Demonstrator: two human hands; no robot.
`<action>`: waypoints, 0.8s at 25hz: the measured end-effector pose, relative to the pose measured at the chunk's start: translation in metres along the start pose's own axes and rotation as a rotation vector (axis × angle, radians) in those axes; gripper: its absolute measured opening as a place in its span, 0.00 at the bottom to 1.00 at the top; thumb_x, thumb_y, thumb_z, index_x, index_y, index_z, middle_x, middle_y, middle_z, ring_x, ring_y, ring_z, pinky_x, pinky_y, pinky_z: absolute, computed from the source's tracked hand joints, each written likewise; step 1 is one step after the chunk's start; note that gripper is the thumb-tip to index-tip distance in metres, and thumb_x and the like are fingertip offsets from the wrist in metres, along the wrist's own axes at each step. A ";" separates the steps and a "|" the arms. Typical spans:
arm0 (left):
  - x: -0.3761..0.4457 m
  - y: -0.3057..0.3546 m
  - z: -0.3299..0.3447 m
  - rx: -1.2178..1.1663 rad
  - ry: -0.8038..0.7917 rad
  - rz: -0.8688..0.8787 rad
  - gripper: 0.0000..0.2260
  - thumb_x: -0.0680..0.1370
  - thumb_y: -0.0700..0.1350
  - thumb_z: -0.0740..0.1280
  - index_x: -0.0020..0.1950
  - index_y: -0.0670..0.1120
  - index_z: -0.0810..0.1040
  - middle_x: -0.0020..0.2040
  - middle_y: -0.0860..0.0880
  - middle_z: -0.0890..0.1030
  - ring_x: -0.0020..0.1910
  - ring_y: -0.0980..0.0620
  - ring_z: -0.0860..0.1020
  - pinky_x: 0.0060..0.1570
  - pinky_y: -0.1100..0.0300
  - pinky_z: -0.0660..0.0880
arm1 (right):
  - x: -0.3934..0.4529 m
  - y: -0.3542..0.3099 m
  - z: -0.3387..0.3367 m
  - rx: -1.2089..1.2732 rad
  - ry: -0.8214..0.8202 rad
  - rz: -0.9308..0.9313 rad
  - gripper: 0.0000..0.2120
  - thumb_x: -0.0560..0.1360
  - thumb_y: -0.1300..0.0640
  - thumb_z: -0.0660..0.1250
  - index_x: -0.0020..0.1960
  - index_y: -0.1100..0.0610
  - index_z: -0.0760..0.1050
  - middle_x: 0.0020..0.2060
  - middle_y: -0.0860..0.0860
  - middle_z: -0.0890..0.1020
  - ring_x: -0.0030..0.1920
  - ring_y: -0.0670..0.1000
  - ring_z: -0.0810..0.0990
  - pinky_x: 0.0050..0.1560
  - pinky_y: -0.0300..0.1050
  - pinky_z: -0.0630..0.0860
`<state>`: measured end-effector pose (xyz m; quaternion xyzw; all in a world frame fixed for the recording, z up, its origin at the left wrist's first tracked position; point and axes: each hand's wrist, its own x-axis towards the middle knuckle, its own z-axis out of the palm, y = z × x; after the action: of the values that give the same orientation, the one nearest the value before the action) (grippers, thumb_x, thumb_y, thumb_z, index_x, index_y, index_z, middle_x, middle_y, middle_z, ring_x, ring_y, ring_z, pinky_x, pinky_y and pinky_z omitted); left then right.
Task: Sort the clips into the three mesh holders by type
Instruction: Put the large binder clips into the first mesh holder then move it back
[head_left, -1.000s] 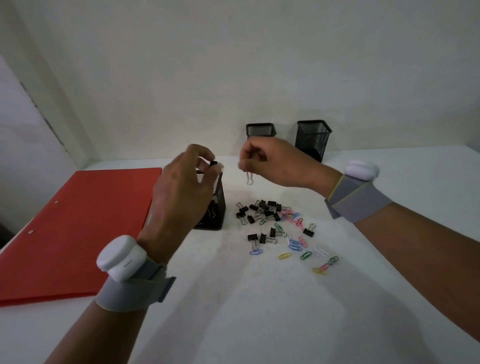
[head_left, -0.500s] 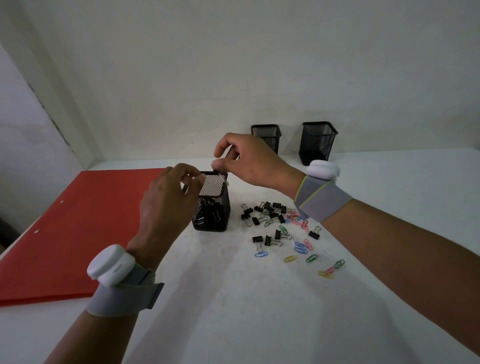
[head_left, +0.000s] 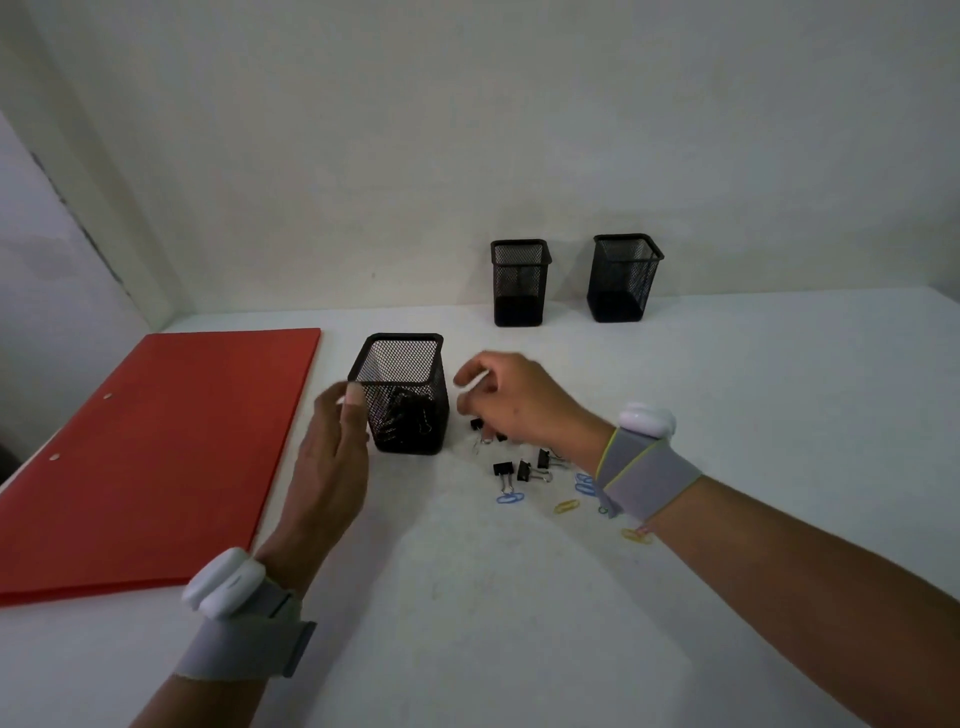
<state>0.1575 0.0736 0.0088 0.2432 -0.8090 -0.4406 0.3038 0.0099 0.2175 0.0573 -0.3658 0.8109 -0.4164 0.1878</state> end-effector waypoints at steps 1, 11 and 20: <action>-0.002 -0.005 0.003 0.006 -0.025 0.006 0.26 0.78 0.66 0.47 0.68 0.52 0.66 0.61 0.50 0.76 0.58 0.49 0.76 0.57 0.50 0.72 | -0.001 0.004 0.010 -0.019 -0.029 0.011 0.11 0.73 0.57 0.69 0.55 0.53 0.76 0.44 0.52 0.85 0.36 0.51 0.83 0.30 0.36 0.75; 0.046 -0.028 0.026 0.043 -0.017 0.004 0.26 0.77 0.67 0.53 0.69 0.55 0.67 0.63 0.53 0.74 0.54 0.59 0.75 0.54 0.57 0.71 | 0.047 0.012 0.031 -0.264 0.051 -0.035 0.20 0.70 0.44 0.70 0.56 0.54 0.73 0.48 0.52 0.83 0.48 0.55 0.80 0.49 0.50 0.78; 0.128 -0.036 0.055 0.127 0.090 -0.062 0.28 0.78 0.65 0.54 0.71 0.48 0.65 0.65 0.47 0.75 0.60 0.47 0.75 0.61 0.50 0.70 | 0.135 0.018 0.029 -0.327 0.091 -0.024 0.19 0.73 0.46 0.66 0.60 0.55 0.73 0.52 0.54 0.82 0.51 0.59 0.80 0.49 0.49 0.77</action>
<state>0.0338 0.0019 -0.0100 0.3065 -0.8128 -0.3864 0.3101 -0.0694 0.1079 0.0256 -0.3818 0.8711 -0.2973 0.0840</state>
